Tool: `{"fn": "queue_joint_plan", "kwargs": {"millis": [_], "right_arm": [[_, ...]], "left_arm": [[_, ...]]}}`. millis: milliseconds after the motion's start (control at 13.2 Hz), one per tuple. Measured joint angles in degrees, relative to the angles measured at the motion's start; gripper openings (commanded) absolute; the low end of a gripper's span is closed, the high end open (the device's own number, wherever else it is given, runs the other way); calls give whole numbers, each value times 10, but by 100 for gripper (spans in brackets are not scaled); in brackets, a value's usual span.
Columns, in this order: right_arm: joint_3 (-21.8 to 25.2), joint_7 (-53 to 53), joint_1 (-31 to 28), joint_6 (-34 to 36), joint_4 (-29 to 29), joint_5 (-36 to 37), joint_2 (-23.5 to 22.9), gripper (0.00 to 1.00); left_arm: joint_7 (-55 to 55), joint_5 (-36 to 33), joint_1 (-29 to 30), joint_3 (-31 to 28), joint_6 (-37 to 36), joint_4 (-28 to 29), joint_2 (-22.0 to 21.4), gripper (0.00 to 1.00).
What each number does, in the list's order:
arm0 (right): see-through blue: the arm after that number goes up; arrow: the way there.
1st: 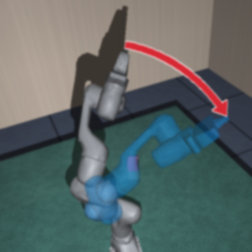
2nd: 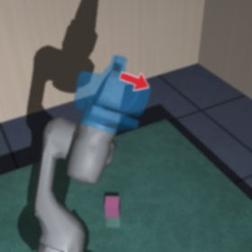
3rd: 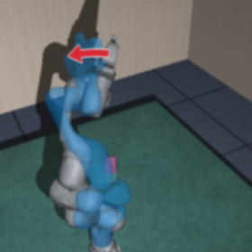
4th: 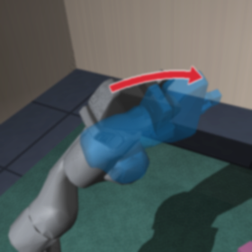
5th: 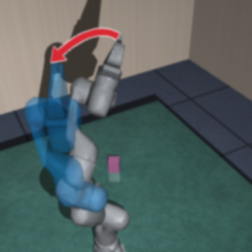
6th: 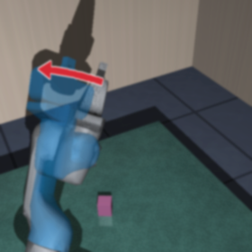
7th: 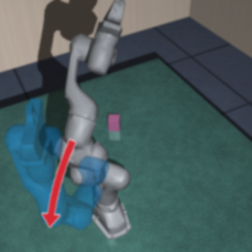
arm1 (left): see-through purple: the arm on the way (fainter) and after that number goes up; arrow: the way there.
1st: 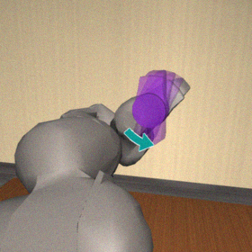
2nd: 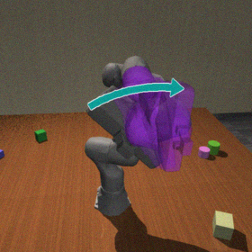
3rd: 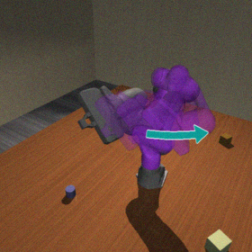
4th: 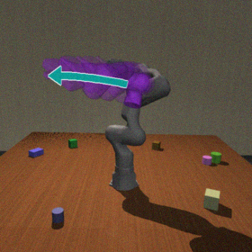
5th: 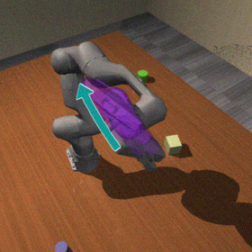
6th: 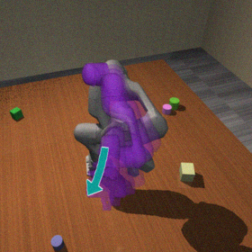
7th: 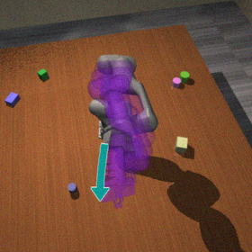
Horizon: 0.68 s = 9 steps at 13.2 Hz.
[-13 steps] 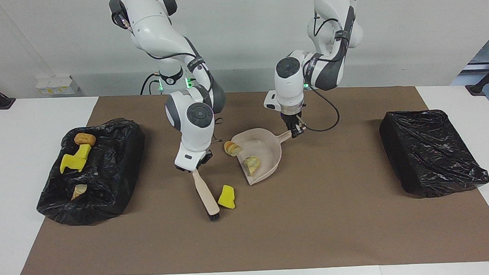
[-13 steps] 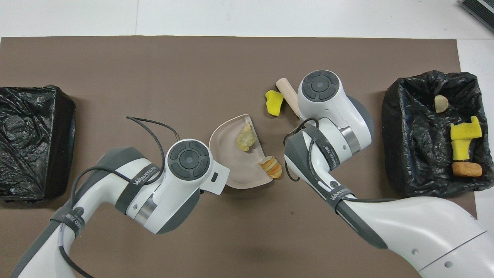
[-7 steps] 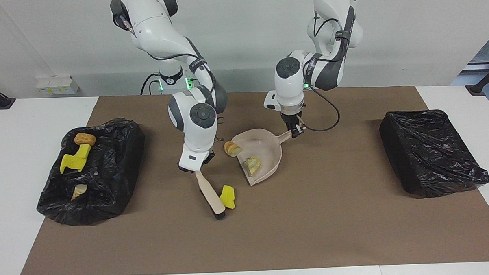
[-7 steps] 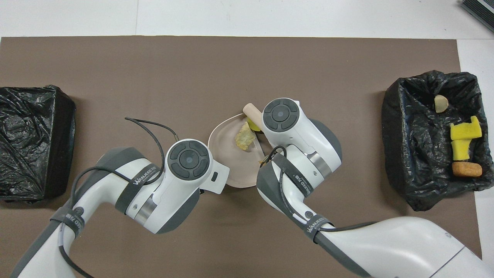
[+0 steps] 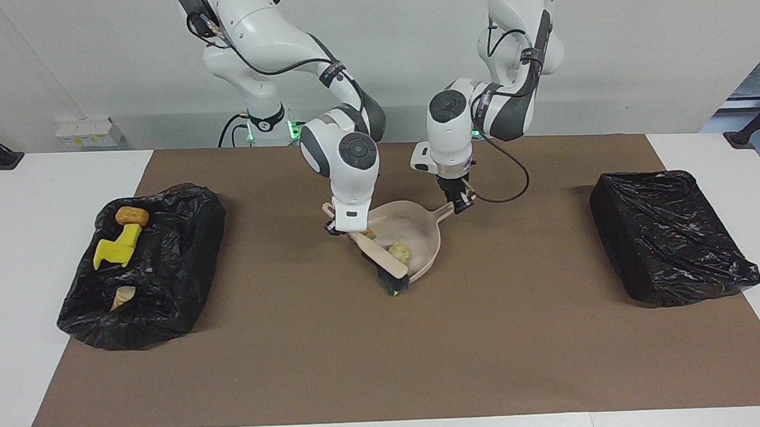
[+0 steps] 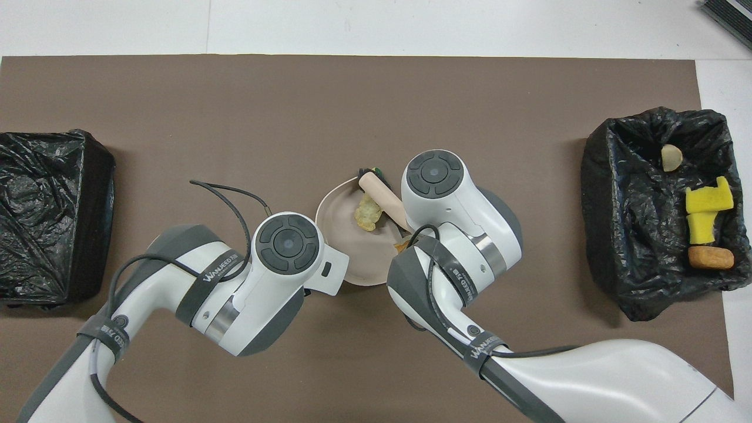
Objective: Sweep and dump trash in bin
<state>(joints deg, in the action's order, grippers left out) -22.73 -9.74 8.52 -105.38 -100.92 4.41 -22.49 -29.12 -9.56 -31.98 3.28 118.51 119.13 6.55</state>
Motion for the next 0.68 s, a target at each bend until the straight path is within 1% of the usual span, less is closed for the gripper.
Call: {"fn": "queue_joint_plan", "kwargs": {"millis": [151,377,528,679], "right_arm": [[-2,-3,0,34,0,-30,10,0],[-7,-3,1,91,1,-51,42,0],[-7,-3,-2,105,0,-53,63,0],[-7,-2,-20,109,0,-53,75,0]], "left_arm": [[0,0,0,0,0,0,0,0],[1,0,0,-1,2,0,-1,0],[3,0,0,-1,2,0,-1,0],[5,0,2,-2,3,0,-1,0]]}}
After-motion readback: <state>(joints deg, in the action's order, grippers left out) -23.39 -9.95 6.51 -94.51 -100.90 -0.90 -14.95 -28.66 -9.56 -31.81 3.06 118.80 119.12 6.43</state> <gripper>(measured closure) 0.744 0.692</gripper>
